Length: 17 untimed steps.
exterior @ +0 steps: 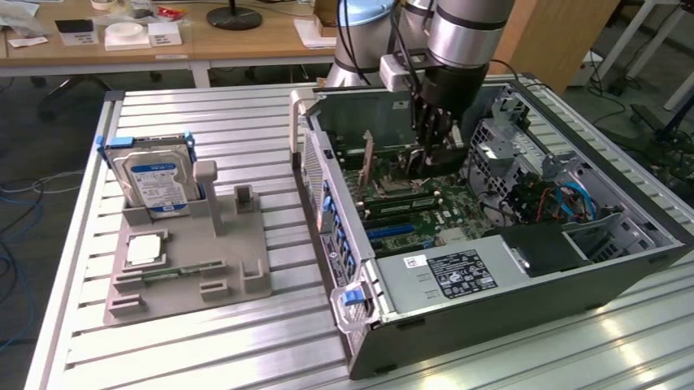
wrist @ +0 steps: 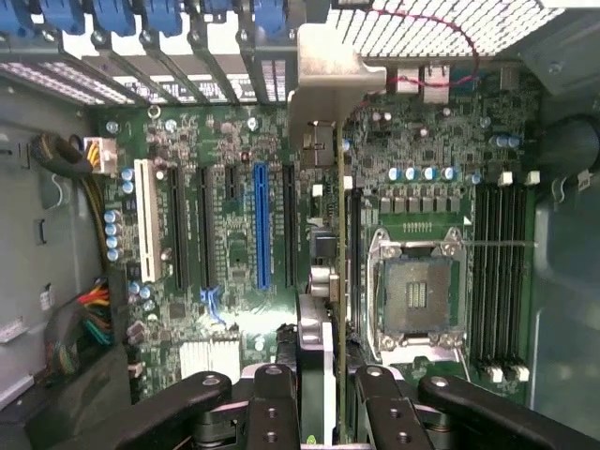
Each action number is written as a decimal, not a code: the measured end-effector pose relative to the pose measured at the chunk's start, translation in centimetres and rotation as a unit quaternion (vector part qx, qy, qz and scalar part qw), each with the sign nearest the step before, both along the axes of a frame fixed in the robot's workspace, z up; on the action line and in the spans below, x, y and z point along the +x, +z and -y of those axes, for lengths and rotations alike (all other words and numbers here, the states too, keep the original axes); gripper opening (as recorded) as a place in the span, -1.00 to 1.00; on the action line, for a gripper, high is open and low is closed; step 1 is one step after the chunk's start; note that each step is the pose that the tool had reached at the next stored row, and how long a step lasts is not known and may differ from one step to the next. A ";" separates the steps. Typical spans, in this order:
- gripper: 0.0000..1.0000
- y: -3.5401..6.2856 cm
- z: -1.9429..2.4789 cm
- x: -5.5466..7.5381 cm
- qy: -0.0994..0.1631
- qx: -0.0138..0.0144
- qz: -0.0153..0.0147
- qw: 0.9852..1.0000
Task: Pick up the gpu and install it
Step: 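Insert the gpu into the slot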
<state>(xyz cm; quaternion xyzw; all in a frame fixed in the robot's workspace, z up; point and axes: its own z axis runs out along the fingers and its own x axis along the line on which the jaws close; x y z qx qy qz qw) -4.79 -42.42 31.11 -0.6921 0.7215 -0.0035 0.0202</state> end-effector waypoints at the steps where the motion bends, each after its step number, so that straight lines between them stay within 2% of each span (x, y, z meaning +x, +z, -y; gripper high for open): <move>1: -0.44 -0.08 0.00 0.0 0.000 0.000 -0.004 1.000; 2: -0.44 -0.17 0.00 0.0 0.000 0.000 -0.007 1.000; 3: -0.44 -0.29 0.01 0.0 0.000 0.000 -0.009 1.000; 7: -0.44 -0.97 0.10 0.0 0.000 0.000 -0.009 1.000; 11: -0.44 -1.41 0.82 0.0 0.000 0.002 -0.009 1.000; 15: -0.44 -1.86 1.06 0.0 0.000 0.003 -0.009 1.000; 17: -0.44 -1.97 1.15 -0.1 0.000 0.004 -0.009 1.000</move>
